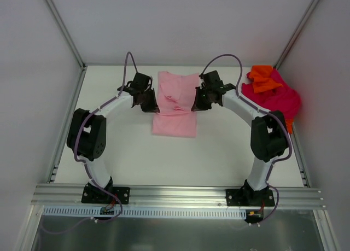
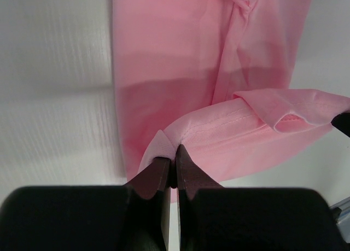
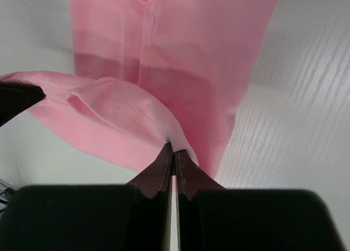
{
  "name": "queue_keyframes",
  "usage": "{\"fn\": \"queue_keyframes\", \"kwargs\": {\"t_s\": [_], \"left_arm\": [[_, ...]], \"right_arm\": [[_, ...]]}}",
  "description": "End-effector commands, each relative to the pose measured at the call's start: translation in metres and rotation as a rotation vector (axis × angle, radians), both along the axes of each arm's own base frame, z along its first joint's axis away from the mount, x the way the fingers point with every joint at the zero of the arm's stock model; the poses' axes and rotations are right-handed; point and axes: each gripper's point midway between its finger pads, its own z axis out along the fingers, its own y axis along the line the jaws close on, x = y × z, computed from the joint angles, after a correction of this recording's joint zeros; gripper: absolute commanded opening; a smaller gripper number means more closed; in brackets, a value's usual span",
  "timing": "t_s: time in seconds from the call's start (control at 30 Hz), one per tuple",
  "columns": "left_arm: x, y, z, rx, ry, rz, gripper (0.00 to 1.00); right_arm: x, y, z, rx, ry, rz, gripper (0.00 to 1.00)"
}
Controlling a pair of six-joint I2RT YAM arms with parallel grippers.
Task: Fold and stack the t-shirts
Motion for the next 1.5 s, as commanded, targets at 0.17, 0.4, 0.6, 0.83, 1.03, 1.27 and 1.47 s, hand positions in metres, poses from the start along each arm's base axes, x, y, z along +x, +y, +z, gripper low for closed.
{"fn": "queue_keyframes", "kwargs": {"t_s": [0.17, 0.4, 0.6, 0.83, 1.03, 1.27, 1.47], "left_arm": [[0.025, -0.004, 0.003, -0.018, -0.025, -0.033, 0.00], [0.035, -0.002, -0.009, -0.005, -0.001, -0.037, 0.00], [0.043, -0.005, -0.013, -0.025, 0.004, -0.041, 0.00], [0.049, -0.004, -0.016, -0.016, 0.011, -0.041, 0.00], [0.054, 0.000, -0.019, -0.005, 0.019, -0.028, 0.00], [0.076, 0.007, 0.019, 0.015, -0.072, -0.049, 0.86], [0.082, 0.021, 0.090, 0.043, -0.186, -0.079, 0.95]], "right_arm": [[0.022, 0.001, 0.000, -0.010, -0.021, 0.009, 0.01], [0.032, -0.001, -0.010, -0.014, -0.003, -0.005, 0.01], [0.042, -0.006, -0.007, -0.007, -0.015, -0.018, 0.01], [0.047, -0.003, -0.015, -0.006, 0.006, -0.008, 0.01], [0.050, -0.003, -0.024, -0.019, 0.029, -0.004, 0.03], [0.067, -0.002, 0.007, -0.022, -0.035, 0.032, 0.56], [0.078, 0.005, 0.097, 0.021, -0.207, 0.109, 0.79]]}}
